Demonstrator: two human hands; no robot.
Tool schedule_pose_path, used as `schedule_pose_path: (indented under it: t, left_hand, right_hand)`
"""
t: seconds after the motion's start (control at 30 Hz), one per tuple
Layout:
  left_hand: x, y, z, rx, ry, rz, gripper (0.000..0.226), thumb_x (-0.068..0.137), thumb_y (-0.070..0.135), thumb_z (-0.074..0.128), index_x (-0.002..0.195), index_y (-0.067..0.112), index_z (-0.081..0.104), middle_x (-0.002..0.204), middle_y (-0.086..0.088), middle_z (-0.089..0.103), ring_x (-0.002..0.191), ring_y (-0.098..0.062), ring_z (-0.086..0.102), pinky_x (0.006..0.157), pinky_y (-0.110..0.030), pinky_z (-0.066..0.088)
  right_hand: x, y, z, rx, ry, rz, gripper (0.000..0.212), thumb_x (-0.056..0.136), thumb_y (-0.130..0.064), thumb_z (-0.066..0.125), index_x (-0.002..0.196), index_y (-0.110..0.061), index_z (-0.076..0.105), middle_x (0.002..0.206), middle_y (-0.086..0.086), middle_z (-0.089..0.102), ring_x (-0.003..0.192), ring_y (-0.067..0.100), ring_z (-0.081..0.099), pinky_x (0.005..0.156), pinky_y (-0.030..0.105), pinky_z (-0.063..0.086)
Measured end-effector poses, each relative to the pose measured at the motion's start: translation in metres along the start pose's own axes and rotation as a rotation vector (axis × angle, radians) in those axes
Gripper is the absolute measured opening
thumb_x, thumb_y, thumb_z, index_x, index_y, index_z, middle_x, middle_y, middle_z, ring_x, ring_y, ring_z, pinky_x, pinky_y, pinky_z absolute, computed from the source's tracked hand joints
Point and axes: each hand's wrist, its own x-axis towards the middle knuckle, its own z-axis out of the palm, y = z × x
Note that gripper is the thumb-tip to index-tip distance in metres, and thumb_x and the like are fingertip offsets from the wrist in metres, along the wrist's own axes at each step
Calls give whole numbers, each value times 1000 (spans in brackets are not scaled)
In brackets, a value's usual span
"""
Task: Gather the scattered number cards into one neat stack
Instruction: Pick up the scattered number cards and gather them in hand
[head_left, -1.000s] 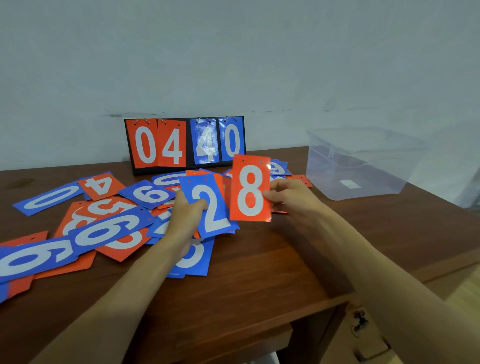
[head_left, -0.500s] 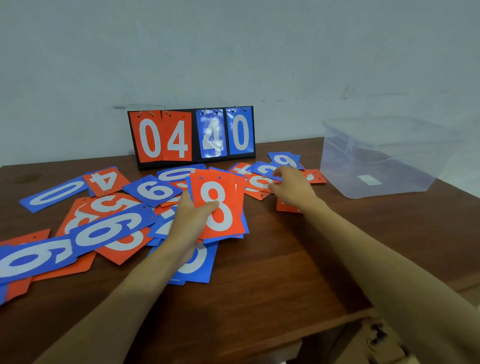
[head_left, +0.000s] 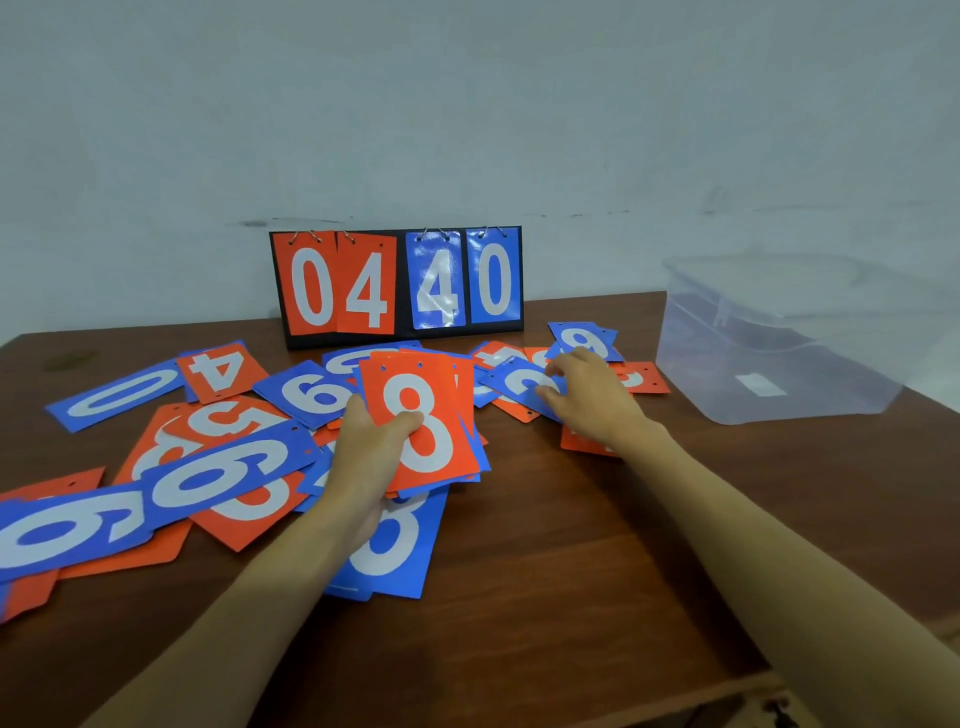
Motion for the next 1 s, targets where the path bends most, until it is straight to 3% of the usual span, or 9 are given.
schedule_pose_path:
  t: [0.13,0.23,0.33,0.5,0.57,0.67,0.83,0.9,1.0]
  left_hand:
    - [-1,2,0,-2,-24,-7,59,88,24,67,139,26,38,116,-4,63,85,-20,67,50,-31,52]
    - [1,2,-1,-11,-20,-1,57,88,24,67,138,26,39,116,-4,63,87,-21,67,50,-31,53]
    - [2,0,-1,-11,9,40,57,88,23,67,138,24,38,118,-4,63,85,-19,67,55,-30,54]
    - [5,-1,-1,-14,81,70,62,91,24,62,145,22,30,124,-5,59,80,-15,64,52,-27,50]
    - [5,0,-3,0,102,93,59,93,24,60,144,22,30,124,-5,59,78,-14,64,52,-26,49]
    - [-1,2,1,-40,83,72,52,94,27,58,140,22,35,117,-6,63,77,-17,66,53,-29,51]
    - [-15,7,21,-21,-52,66,51,83,30,73,126,21,45,95,2,68,75,-15,70,51,-28,56]
    - [-17,8,28,33,-80,82,51,81,23,76,122,19,46,96,2,67,73,-14,70,46,-24,54]
    - [-15,8,34,26,-83,59,46,84,23,73,122,19,48,101,-2,68,78,-17,70,55,-29,56]
  right_hand:
    - [18,1,5,-120,-212,191,71,79,-58,63,132,-14,48,138,10,48,126,28,44,104,49,38]
    - [24,-5,-1,62,-307,276,81,73,-49,75,139,-14,41,140,9,47,126,29,45,100,42,44]
    - [21,-9,-7,281,-310,271,53,83,-25,72,131,-13,54,135,6,52,119,24,51,87,29,47]
    - [3,-11,-18,785,-87,401,4,89,-9,64,93,-11,65,98,0,59,80,10,57,61,20,47]
    - [-6,-12,-27,973,-39,417,13,89,-5,62,79,-12,60,88,2,62,75,11,60,60,22,49]
    - [-23,-21,-38,1212,-112,337,13,88,-5,63,79,-10,55,90,8,70,84,19,70,71,30,58]
    - [-39,-35,-30,932,-199,164,15,82,-15,73,86,-8,61,82,7,72,75,16,72,60,26,57]
    - [-40,-32,-33,827,-165,120,17,84,-24,71,86,-8,66,73,1,69,67,13,68,58,24,53]
    - [-42,-12,-41,539,-56,59,19,85,-36,68,84,-17,65,78,-7,64,73,5,59,59,14,43]
